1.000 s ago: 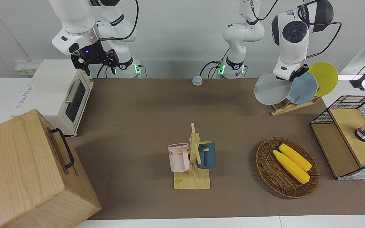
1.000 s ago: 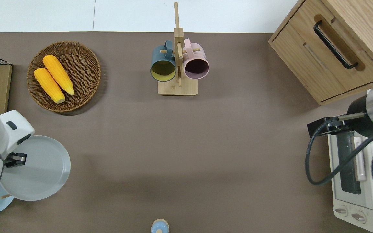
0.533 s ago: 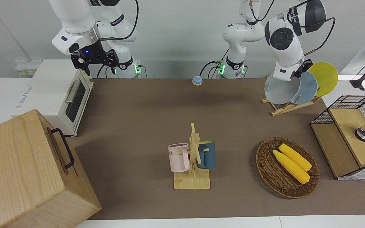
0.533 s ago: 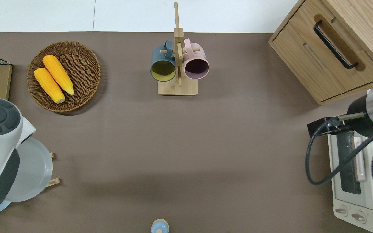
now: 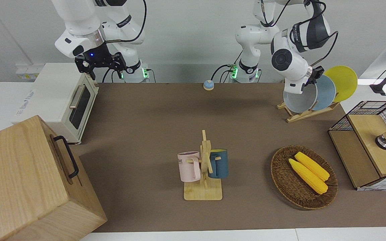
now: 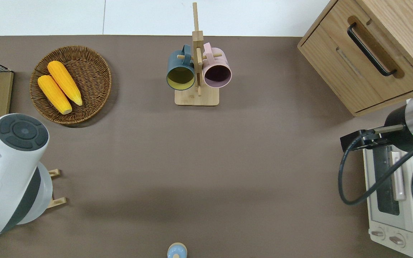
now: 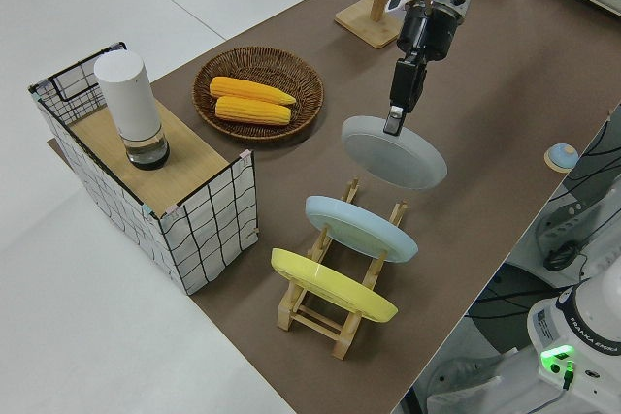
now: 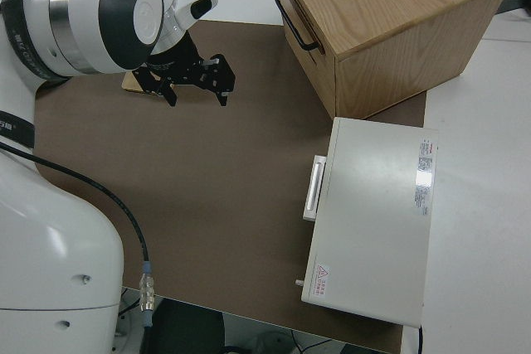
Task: Pick gray plate from table and place it on lower plate rack with left arm
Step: 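Open the left gripper and withdraw it away from the rack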
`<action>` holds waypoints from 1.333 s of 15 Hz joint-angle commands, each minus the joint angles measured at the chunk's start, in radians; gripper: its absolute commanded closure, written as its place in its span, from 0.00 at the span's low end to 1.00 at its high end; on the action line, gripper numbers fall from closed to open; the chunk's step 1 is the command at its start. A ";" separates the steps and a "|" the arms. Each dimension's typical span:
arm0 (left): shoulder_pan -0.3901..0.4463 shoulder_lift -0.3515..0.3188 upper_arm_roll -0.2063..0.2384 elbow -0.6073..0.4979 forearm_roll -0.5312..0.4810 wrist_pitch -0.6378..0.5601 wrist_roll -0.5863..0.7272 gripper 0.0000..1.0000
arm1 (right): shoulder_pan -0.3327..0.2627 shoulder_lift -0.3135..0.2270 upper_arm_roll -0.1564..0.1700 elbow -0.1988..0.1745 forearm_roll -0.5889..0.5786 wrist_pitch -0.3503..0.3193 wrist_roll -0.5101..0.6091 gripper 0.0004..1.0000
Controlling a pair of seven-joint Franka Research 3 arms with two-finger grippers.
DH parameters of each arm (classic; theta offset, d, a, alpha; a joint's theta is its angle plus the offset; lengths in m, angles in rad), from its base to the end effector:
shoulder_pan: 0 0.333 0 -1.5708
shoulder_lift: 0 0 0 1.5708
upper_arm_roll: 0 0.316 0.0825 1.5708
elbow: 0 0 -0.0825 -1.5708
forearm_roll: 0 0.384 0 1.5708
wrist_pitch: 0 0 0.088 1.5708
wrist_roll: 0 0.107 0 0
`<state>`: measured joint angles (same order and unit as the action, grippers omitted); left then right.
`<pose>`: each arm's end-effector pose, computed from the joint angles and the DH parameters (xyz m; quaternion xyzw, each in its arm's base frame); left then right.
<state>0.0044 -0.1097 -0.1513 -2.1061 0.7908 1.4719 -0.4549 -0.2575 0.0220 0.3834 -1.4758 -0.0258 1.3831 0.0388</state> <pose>0.4747 0.0107 0.4679 -0.8868 -0.0764 0.1149 0.4411 0.5375 0.0623 0.6419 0.9975 0.0420 -0.0556 0.0133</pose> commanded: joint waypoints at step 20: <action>-0.021 0.093 -0.004 -0.068 0.056 -0.008 -0.140 0.25 | -0.025 -0.002 0.022 0.008 -0.006 -0.012 0.012 0.02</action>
<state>0.0011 -0.0140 -0.1618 -2.1762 0.8333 1.4713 -0.5937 -0.2575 0.0220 0.3834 -1.4758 -0.0258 1.3831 0.0388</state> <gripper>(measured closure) 0.758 0.013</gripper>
